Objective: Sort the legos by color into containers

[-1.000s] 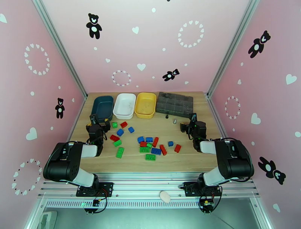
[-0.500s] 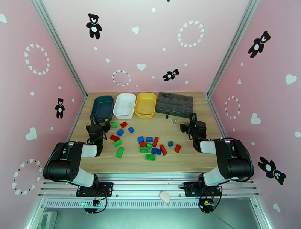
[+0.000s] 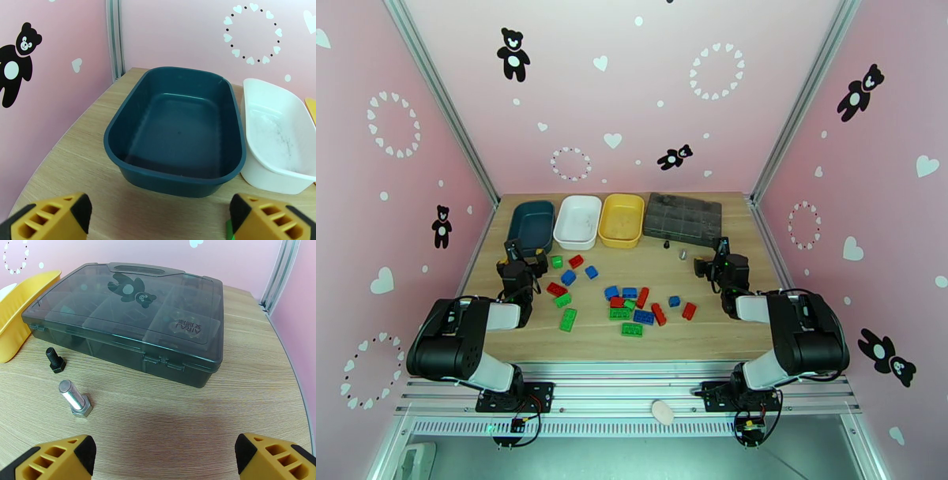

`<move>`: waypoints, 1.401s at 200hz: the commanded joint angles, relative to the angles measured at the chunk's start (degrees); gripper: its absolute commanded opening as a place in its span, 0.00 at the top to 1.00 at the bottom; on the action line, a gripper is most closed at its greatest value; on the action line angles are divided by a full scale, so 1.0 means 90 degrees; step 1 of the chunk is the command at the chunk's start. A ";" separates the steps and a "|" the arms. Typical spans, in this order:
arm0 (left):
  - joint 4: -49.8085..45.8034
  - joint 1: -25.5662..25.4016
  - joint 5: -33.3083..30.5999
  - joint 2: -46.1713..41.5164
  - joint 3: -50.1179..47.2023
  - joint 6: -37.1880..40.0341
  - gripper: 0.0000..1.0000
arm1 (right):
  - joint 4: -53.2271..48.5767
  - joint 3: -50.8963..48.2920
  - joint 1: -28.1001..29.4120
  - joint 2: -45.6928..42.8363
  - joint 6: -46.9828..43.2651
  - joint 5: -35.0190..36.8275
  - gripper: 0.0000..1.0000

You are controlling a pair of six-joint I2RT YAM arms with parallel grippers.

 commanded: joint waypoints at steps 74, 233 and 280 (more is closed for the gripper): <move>-0.0269 -0.0029 0.0011 -0.0340 0.0095 0.0003 0.01 | -0.0854 0.0416 0.0009 -0.0353 0.0170 0.0333 0.01; -0.9602 -0.0077 -0.0445 -0.4561 0.2876 -0.2871 0.02 | -0.8983 0.3026 -0.0046 -0.3611 0.4138 0.1403 0.01; -1.0221 0.0439 -0.0455 -0.5382 0.2745 -0.4683 0.02 | -0.9473 0.2921 -0.0076 -0.4523 0.4944 0.0670 0.01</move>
